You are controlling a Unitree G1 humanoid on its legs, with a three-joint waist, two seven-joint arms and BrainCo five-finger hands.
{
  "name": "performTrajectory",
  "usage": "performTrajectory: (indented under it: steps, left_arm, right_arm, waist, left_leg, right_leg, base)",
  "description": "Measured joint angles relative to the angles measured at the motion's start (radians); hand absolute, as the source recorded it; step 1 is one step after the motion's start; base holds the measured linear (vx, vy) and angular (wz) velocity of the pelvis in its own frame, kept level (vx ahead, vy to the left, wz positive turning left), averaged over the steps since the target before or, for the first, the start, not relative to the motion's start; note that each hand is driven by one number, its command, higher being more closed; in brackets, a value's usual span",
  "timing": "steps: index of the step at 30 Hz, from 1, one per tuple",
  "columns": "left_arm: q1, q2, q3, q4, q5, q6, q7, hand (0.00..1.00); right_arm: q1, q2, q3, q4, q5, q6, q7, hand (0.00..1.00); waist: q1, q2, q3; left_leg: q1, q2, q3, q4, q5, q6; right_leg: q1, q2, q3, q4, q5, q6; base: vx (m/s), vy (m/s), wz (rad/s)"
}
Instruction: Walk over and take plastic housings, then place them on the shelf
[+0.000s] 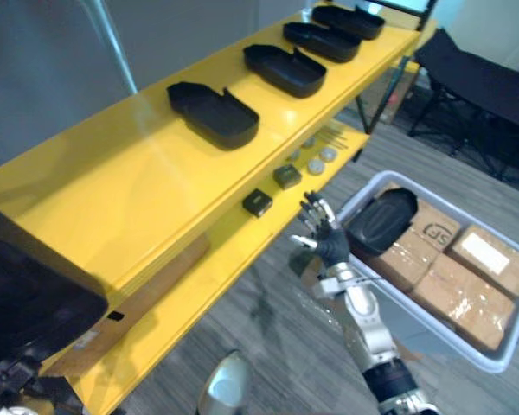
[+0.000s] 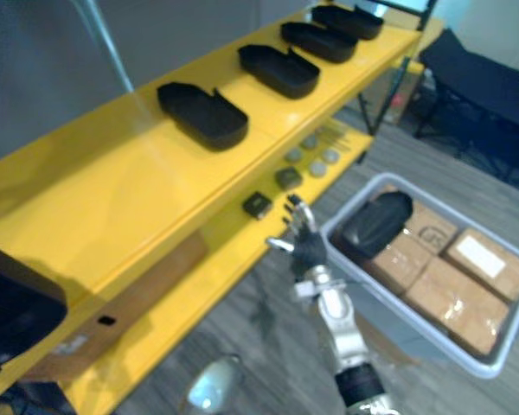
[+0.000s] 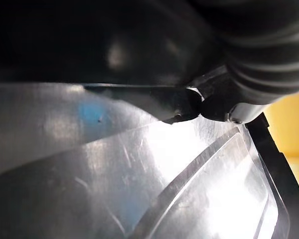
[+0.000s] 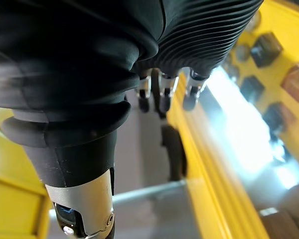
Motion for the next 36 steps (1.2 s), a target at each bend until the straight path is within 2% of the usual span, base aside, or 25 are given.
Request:
performTrajectory:
  steps: [6, 9, 10, 14, 17, 19, 21, 22, 24, 26, 27, 28, 32, 35, 36]
  left_arm:
    - [0.026, 0.002, -0.003, 0.000, 0.006, -0.003, 0.000, 1.00]
    - [0.021, 0.006, -0.019, -0.003, 0.005, -0.002, -0.007, 1.00]
    - [0.006, 0.006, -0.027, -0.007, 0.004, 0.000, -0.033, 1.00]
    - [-0.006, 0.006, -0.059, -0.013, -0.002, -0.002, -0.079, 1.00]
    - [-0.007, 0.010, -0.079, -0.042, -0.005, -0.003, -0.111, 1.00]
    - [-0.012, 0.074, -0.147, -0.052, -0.042, -0.006, -0.170, 1.00]
    - [-0.047, 0.125, -0.197, -0.052, -0.041, -0.006, -0.210, 1.00]
    - [-0.075, 0.145, -0.234, -0.053, -0.041, -0.006, -0.233, 1.00]
    - [-0.108, 0.160, -0.273, -0.064, -0.039, -0.009, -0.238, 1.00]
    - [-0.154, 0.161, -0.291, -0.070, -0.033, -0.023, -0.226, 1.00]
    - [-0.167, 0.162, -0.292, -0.070, -0.030, -0.024, -0.225, 1.00]
    - [-0.185, 0.161, -0.304, -0.070, -0.025, -0.024, -0.225, 1.00]
    - [-0.202, 0.167, -0.342, -0.074, -0.019, -0.027, -0.224, 1.00]
    - [-0.215, 0.171, -0.362, -0.073, 0.010, -0.027, -0.194, 1.00]
    - [-0.217, 0.174, -0.365, -0.073, 0.013, -0.027, -0.190, 1.00]
  right_arm:
    - [0.015, -0.011, -0.015, 0.007, 0.010, 0.001, 0.010, 0.00]
    - [0.052, -0.019, -0.080, 0.003, 0.025, 0.001, 0.025, 0.00]
    - [0.065, -0.027, -0.113, 0.003, 0.023, -0.001, 0.017, 0.00]
    - [0.062, -0.030, -0.146, 0.004, 0.001, -0.018, 0.002, 0.00]
    - [0.068, -0.029, -0.148, 0.002, -0.037, -0.040, 0.002, 0.00]
    - [0.109, -0.029, -0.157, -0.044, -0.040, -0.041, -0.001, 0.00]
    - [0.136, -0.029, -0.166, -0.085, -0.051, -0.044, -0.004, 0.00]
    - [0.127, -0.038, -0.174, -0.089, -0.072, -0.046, -0.018, 0.00]
    - [0.099, -0.061, -0.185, -0.089, -0.083, -0.058, -0.030, 0.00]
    - [0.037, -0.077, -0.208, -0.089, -0.098, -0.091, -0.042, 0.00]
    - [0.025, -0.078, -0.212, -0.089, -0.099, -0.094, -0.043, 0.00]
    - [0.014, -0.082, -0.215, -0.089, -0.104, -0.099, -0.046, 0.00]
    - [0.012, -0.083, -0.217, -0.116, -0.116, -0.103, -0.070, 0.00]
    - [0.007, -0.083, -0.231, -0.124, -0.118, -0.109, -0.083, 0.00]
    - [0.003, -0.083, -0.236, -0.124, -0.118, -0.109, -0.085, 0.00]
  waist:
    - [-0.008, -0.011, -0.007]
    - [-0.041, -0.023, -0.015]
    - [-0.050, -0.027, -0.017]
    - [-0.028, -0.029, -0.018]
    - [-0.040, -0.028, -0.017]
    - [-0.077, -0.024, -0.016]
    - [-0.109, -0.027, -0.017]
    - [-0.122, -0.027, -0.016]
    - [-0.126, -0.026, -0.013]
    - [-0.132, 0.001, 0.011]
    - [-0.139, 0.006, 0.021]
    - [-0.158, 0.018, 0.035]
    - [-0.174, 0.015, 0.048]
    - [-0.200, 0.021, 0.061]
    - [-0.200, 0.022, 0.067]
  left_leg:
    - [0.019, 0.000, -0.003, -0.035, 0.002, 0.000]
    - [-0.020, -0.025, -0.028, -0.038, 0.031, 0.009]
    - [-0.040, -0.038, -0.019, -0.039, 0.048, 0.015]
    - [-0.051, -0.053, 0.000, -0.033, 0.067, 0.021]
    - [-0.028, -0.053, 0.007, -0.032, 0.069, 0.024]
    - [-0.015, -0.062, -0.026, -0.049, 0.072, 0.021]
    - [-0.021, -0.065, -0.055, -0.111, 0.106, 0.021]
    - [-0.027, -0.048, -0.034, -0.153, 0.135, 0.021]
    - [-0.045, -0.011, 0.026, -0.187, 0.181, 0.014]
    - [-0.070, 0.016, 0.055, -0.230, 0.232, 0.003]
    - [-0.069, 0.019, 0.060, -0.244, 0.245, 0.002]
    - [-0.065, 0.025, 0.061, -0.264, 0.266, -0.001]
    - [-0.050, 0.076, 0.113, -0.305, 0.293, -0.011]
    - [-0.044, 0.085, 0.126, -0.336, 0.320, -0.014]
    - [-0.041, 0.088, 0.132, -0.342, 0.325, -0.014]
  right_leg:
    - [0.042, 0.030, -0.014, -0.063, 0.012, 0.007]
    - [0.107, 0.049, -0.121, -0.125, 0.044, 0.020]
    - [0.126, 0.048, -0.169, -0.138, 0.051, 0.028]
    - [0.141, 0.037, -0.156, -0.139, 0.052, 0.026]
    - [0.145, 0.031, -0.063, -0.095, 0.042, 0.007]
    - [0.137, 0.038, 0.078, -0.043, 0.015, -0.036]
    - [0.115, 0.046, 0.138, -0.025, -0.002, -0.062]
    - [0.104, 0.052, 0.140, -0.032, -0.005, -0.062]
    - [0.083, 0.065, 0.159, -0.057, -0.018, -0.065]
    - [0.045, 0.088, 0.194, -0.115, -0.023, -0.057]
    - [0.042, 0.089, 0.202, -0.125, -0.026, -0.053]
    - [0.038, 0.095, 0.213, -0.133, -0.023, -0.040]
    - [-0.021, 0.115, 0.285, -0.117, -0.020, -0.034]
    - [-0.053, 0.114, 0.302, -0.094, -0.019, -0.033]
    - [-0.060, 0.114, 0.310, -0.091, -0.019, -0.033]
  base:
    - [-0.02, -0.021, 0.06]
    - [0.02, -0.062, 0.87]
    - [0.04, -0.005, 1.10]
    - [0.04, 0.062, 0.47]
    - [-0.03, 0.045, 0.08]
    - [-0.10, 0.019, 0.44]
    - [-0.14, -0.057, 0.59]
    - [-0.16, -0.088, 0.44]
    - [-0.18, -0.063, -0.03]
    - [-0.23, -0.050, -0.43]
    - [-0.17, -0.045, -0.26]
    - [-0.16, -0.036, -0.24]
    - [-0.12, -0.022, -0.43]
    - [-0.07, -0.004, -0.19]
    - [-0.06, 0.008, -0.23]
